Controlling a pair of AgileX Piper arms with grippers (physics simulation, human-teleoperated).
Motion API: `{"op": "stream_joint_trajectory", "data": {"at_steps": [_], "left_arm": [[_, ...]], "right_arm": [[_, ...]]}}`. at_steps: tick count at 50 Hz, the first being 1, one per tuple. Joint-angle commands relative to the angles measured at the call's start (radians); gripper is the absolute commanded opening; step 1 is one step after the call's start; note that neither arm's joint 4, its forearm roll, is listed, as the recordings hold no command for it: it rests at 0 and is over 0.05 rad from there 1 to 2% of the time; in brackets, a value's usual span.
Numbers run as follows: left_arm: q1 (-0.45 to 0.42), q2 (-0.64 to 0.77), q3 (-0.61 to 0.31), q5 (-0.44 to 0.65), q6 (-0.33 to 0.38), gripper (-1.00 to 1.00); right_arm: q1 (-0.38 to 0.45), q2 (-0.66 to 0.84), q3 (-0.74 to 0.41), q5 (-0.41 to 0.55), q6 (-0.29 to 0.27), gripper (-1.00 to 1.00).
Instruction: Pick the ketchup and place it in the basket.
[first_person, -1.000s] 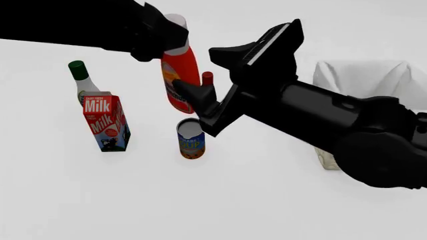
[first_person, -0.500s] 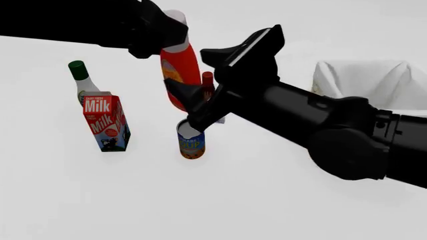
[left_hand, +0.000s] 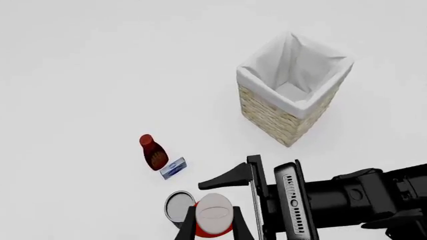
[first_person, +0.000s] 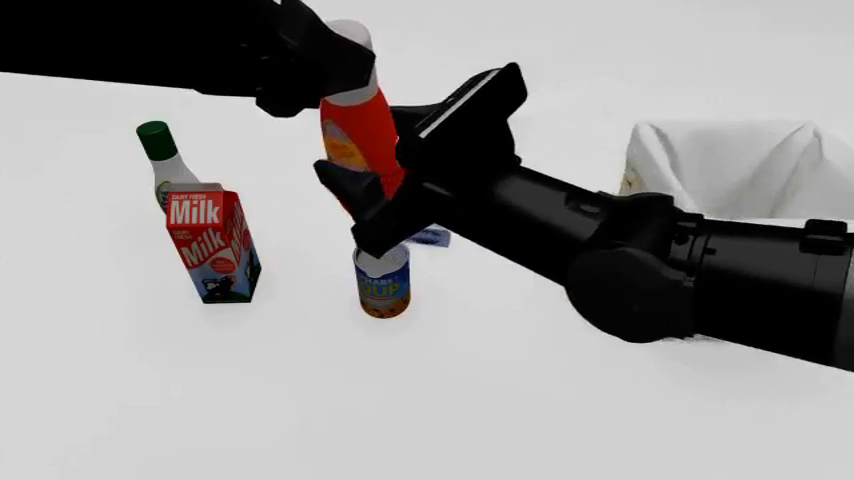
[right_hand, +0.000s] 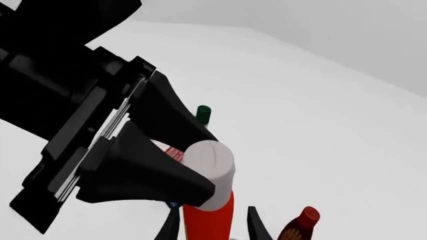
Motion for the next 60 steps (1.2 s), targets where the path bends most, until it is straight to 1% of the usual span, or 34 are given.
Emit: {"op": "stream_joint_trajectory", "data": {"at_steps": [1, 4, 5, 27, 28, 29, 33, 34, 36, 37, 41, 52, 60], "left_arm": [[-0.002, -0.005, -0.003, 0.001, 0.011, -1.0], [0.0, -0.006, -0.003, 0.0, 0.011, -1.0], [0.001, -0.006, -0.002, 0.0, 0.011, -1.0], [-0.009, -0.007, 0.01, -0.021, -0.002, -1.0], [-0.023, -0.007, 0.009, -0.02, -0.009, 1.0], [-0.019, -0.009, 0.006, -0.018, -0.003, 1.0], [-0.034, -0.015, -0.007, -0.017, -0.024, 1.0], [-0.036, -0.015, -0.015, -0.014, -0.04, 1.0], [-0.036, -0.026, -0.028, -0.015, -0.024, 1.0], [-0.04, -0.029, -0.039, -0.009, -0.036, 1.0], [-0.042, -0.047, -0.079, 0.003, -0.035, 1.0], [-0.004, -0.083, -0.142, 0.023, -0.03, 1.0], [0.021, -0.11, -0.148, 0.029, -0.043, 1.0]], "right_arm": [[-0.009, 0.045, -0.025, -0.013, 0.003, 1.0], [-0.01, 0.045, -0.023, -0.019, 0.004, 1.0], [-0.012, 0.044, -0.021, -0.022, 0.002, -1.0], [-0.031, 0.018, 0.007, -0.035, -0.004, -1.0], [-0.031, 0.017, 0.009, -0.035, -0.005, -1.0], [-0.031, 0.014, 0.009, -0.034, -0.005, -1.0], [-0.034, 0.014, 0.007, -0.032, -0.005, -1.0], [-0.034, 0.013, 0.007, -0.031, -0.005, -1.0], [-0.035, 0.013, 0.008, -0.031, -0.006, -1.0], [-0.036, 0.012, 0.008, -0.031, -0.005, -1.0], [-0.038, 0.012, 0.011, -0.033, -0.002, -1.0], [-0.047, 0.008, 0.022, -0.035, 0.008, -1.0], [-0.068, 0.005, 0.03, -0.036, 0.019, -1.0]]}}
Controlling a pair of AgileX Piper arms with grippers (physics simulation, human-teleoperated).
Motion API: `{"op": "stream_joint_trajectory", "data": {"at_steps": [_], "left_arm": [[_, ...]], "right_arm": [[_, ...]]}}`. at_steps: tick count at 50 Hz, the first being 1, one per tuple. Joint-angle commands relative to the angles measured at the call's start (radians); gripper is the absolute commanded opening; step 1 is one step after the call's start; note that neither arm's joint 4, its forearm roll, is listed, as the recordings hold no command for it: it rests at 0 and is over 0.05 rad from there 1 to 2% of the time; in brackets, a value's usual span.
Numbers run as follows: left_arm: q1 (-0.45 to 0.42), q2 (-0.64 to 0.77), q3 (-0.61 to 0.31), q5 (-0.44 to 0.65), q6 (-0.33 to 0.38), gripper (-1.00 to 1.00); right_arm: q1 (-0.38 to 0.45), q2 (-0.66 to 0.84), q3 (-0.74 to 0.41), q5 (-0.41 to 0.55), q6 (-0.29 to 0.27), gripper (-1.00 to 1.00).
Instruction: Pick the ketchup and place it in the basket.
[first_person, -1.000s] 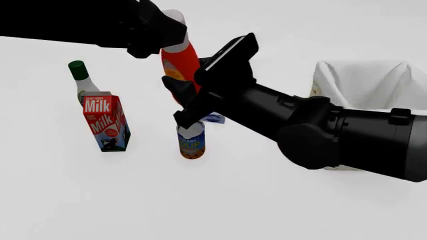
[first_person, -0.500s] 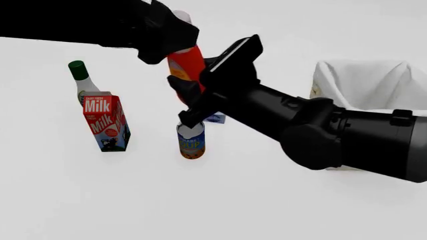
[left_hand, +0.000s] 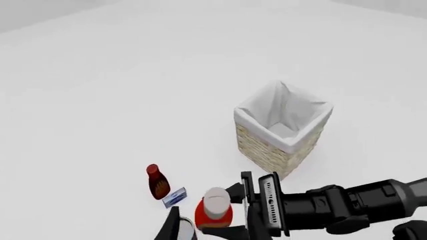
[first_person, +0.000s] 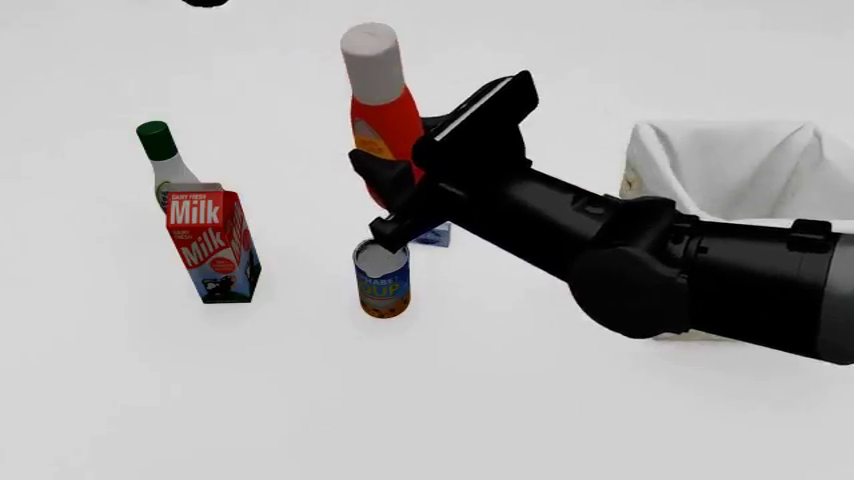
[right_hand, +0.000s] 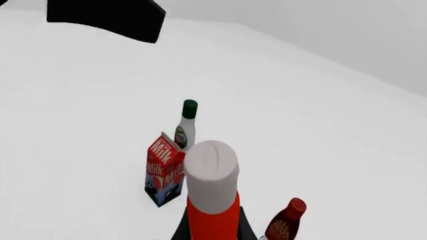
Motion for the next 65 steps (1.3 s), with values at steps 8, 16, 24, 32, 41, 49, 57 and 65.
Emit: {"op": "stream_joint_trajectory", "data": {"at_steps": [8, 16, 24, 32, 41, 49, 57, 65], "left_arm": [[0.073, -0.081, -0.003, -0.014, -0.044, 1.0], [0.109, -0.157, 0.055, -0.078, -0.066, 1.0], [0.172, -0.237, 0.184, -0.158, -0.109, 1.0], [0.23, -0.292, 0.273, -0.213, -0.117, 1.0], [0.301, -0.349, 0.391, -0.283, -0.147, 1.0], [0.348, -0.385, 0.472, -0.332, -0.159, 1.0], [0.401, -0.438, 0.55, -0.399, -0.141, 1.0], [0.457, -0.47, 0.629, -0.473, -0.145, 1.0]], "right_arm": [[-0.069, -0.021, 0.009, 0.003, 0.037, -1.0], [-0.123, -0.039, 0.013, 0.011, 0.048, -1.0], [-0.195, -0.068, 0.028, 0.018, 0.057, -1.0], [-0.246, -0.105, 0.053, 0.019, 0.073, -1.0], [-0.299, -0.151, 0.07, 0.036, 0.085, -1.0], [-0.334, -0.177, 0.067, 0.058, 0.081, -1.0], [-0.369, -0.2, 0.069, 0.073, 0.094, -1.0], [-0.411, -0.223, 0.072, 0.085, 0.093, -1.0]]}}
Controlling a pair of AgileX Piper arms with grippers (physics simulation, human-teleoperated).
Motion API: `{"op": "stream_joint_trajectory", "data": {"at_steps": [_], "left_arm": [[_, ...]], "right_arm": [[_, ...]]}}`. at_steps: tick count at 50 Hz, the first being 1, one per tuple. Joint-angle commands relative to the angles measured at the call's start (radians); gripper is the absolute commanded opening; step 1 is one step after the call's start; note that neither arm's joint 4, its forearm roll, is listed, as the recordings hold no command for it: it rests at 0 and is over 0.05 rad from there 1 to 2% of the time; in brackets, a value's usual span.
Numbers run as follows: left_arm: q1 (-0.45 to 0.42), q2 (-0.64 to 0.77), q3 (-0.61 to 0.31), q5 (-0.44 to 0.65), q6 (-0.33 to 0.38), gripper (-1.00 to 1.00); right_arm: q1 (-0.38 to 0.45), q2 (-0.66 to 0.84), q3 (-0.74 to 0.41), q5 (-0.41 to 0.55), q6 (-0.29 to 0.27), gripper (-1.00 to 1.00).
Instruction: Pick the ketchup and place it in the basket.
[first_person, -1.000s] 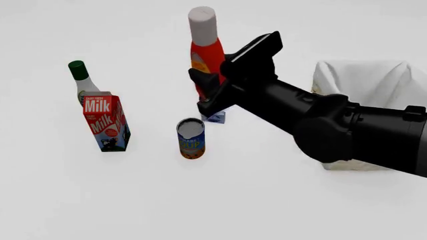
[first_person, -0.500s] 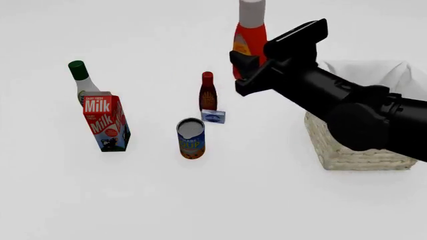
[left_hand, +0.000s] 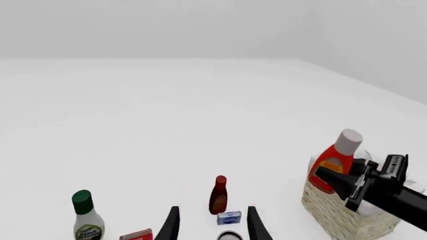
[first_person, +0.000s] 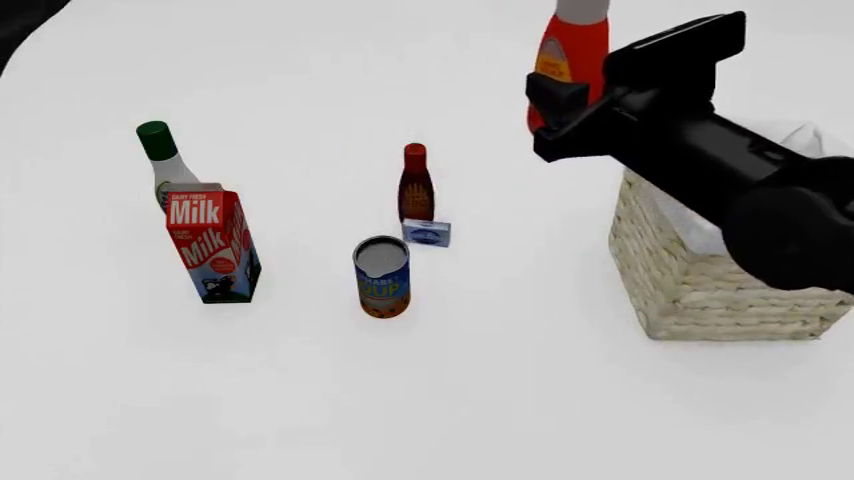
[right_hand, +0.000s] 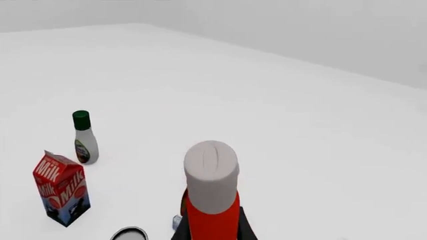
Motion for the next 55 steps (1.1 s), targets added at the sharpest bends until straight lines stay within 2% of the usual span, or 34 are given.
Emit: {"op": "stream_joint_trajectory", "data": {"at_steps": [1, 17, 22, 38, 45, 51, 55], "left_arm": [[0.083, -0.055, 0.115, -0.102, 0.003, 1.0], [0.116, -0.06, 0.186, -0.185, -0.007, 1.0], [0.122, -0.047, 0.222, -0.228, -0.028, 1.0], [0.101, -0.008, 0.207, -0.253, -0.031, 1.0], [0.096, 0.008, 0.202, -0.263, -0.033, 1.0], [0.093, 0.014, 0.207, -0.272, -0.036, 1.0], [0.092, 0.017, 0.209, -0.276, -0.037, 1.0]], "right_arm": [[-0.064, -0.035, -0.002, 0.02, 0.014, -1.0], [-0.148, -0.058, 0.026, 0.019, 0.02, -1.0], [-0.207, -0.068, 0.045, 0.006, 0.015, -1.0], [-0.343, -0.076, 0.062, -0.004, 0.042, -1.0], [-0.403, -0.07, 0.05, 0.011, 0.028, -1.0], [-0.428, -0.068, 0.054, 0.007, 0.039, -1.0], [-0.438, -0.055, 0.059, 0.002, 0.023, -1.0]]}}
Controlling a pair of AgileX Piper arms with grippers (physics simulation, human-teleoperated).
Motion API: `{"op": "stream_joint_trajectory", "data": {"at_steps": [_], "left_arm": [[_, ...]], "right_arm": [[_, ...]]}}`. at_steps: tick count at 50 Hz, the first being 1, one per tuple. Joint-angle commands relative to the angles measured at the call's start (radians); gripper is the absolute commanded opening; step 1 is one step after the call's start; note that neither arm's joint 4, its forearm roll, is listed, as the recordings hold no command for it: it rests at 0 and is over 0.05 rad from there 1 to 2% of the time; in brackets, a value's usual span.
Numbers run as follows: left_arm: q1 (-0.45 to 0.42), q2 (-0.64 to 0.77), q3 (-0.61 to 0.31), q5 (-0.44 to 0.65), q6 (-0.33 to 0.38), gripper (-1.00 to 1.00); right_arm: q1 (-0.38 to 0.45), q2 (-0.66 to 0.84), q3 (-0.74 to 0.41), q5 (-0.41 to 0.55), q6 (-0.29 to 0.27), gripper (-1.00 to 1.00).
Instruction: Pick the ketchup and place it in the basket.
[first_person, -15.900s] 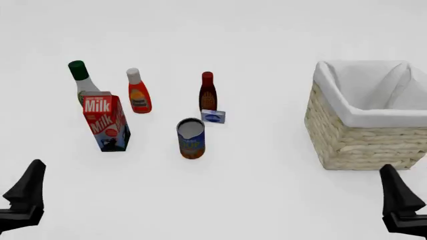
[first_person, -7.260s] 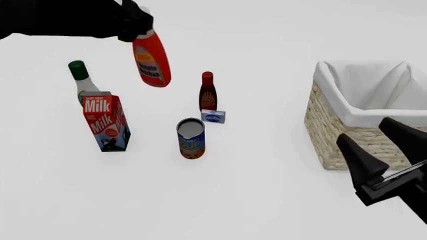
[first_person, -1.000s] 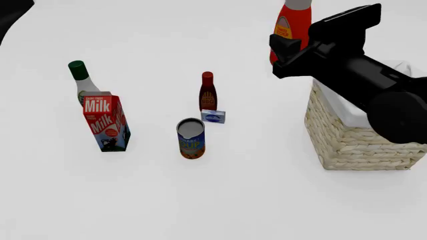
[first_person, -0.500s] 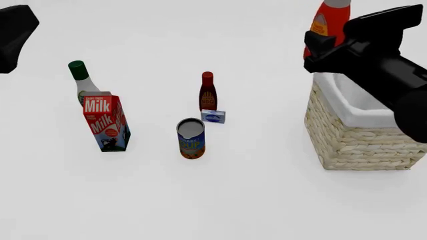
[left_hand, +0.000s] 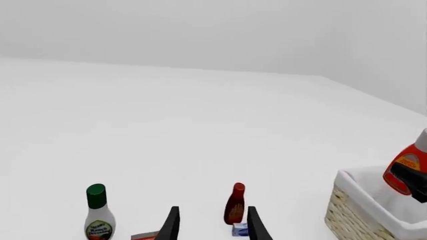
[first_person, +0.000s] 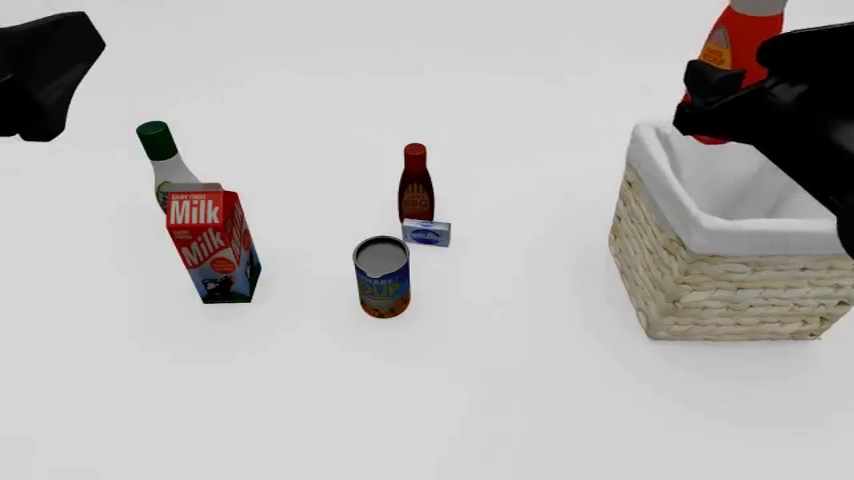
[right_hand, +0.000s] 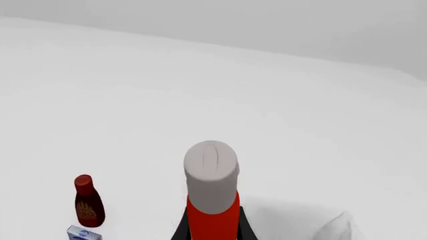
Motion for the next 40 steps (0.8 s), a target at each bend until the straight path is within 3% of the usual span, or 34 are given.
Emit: {"op": "stream_joint_trajectory", "data": {"at_steps": [1, 40], "left_arm": [[-0.006, 0.015, 0.004, -0.016, -0.006, 1.0], [-0.009, 0.051, 0.015, -0.045, -0.005, 1.0]], "right_arm": [[-0.057, 0.013, 0.004, -0.01, 0.005, -1.0], [-0.193, 0.129, 0.074, -0.151, 0.023, -1.0]]}}
